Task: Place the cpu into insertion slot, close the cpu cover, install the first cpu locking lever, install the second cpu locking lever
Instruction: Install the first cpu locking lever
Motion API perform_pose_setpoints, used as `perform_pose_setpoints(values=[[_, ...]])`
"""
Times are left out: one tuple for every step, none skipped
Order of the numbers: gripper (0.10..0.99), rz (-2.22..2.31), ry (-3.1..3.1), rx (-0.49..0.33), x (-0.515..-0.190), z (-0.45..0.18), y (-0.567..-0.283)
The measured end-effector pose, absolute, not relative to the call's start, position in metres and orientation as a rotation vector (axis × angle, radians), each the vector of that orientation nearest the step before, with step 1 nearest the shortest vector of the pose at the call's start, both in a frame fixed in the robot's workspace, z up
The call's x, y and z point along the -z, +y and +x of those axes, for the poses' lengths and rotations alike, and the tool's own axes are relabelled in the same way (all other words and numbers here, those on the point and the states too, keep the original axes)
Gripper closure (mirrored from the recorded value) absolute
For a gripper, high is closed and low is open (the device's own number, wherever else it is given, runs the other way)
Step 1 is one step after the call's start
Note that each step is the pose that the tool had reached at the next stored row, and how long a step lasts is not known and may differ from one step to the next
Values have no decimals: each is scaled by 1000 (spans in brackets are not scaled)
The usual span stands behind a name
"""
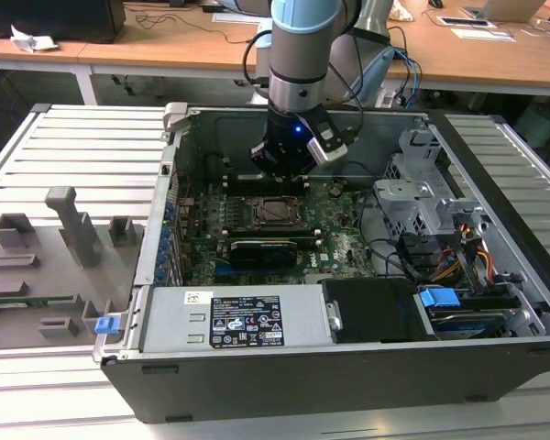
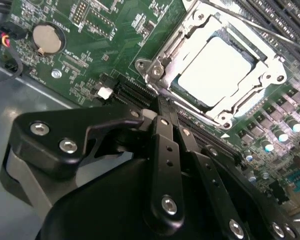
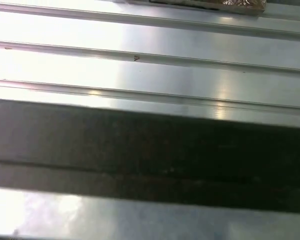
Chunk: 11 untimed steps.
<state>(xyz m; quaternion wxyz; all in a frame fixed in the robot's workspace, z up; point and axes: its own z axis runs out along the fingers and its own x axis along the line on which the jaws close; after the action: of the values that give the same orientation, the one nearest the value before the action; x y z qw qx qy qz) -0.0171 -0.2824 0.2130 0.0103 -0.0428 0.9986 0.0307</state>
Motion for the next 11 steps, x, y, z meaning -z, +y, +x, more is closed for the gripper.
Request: perform_pose_setpoints(values=[[980, -134, 3117, -96, -213, -17, -283], [980, -134, 3117, -95, -213, -17, -284], [980, -134, 3117, -95, -213, -17, -285], [980, -133, 3117, -95, -213, -17, -286], [980, -133, 3117, -95, -213, -17, -287], [980, -133, 3117, -95, -213, -17, -288], [980, -133, 3117, -95, -213, -17, -288], [980, -133, 3117, -95, -213, -17, -289], [980, -133, 3117, -95, -213, -17, -289], [980, -133, 3117, -95, -213, -17, -290], [980, -133, 3117, -95, -213, -17, -290]])
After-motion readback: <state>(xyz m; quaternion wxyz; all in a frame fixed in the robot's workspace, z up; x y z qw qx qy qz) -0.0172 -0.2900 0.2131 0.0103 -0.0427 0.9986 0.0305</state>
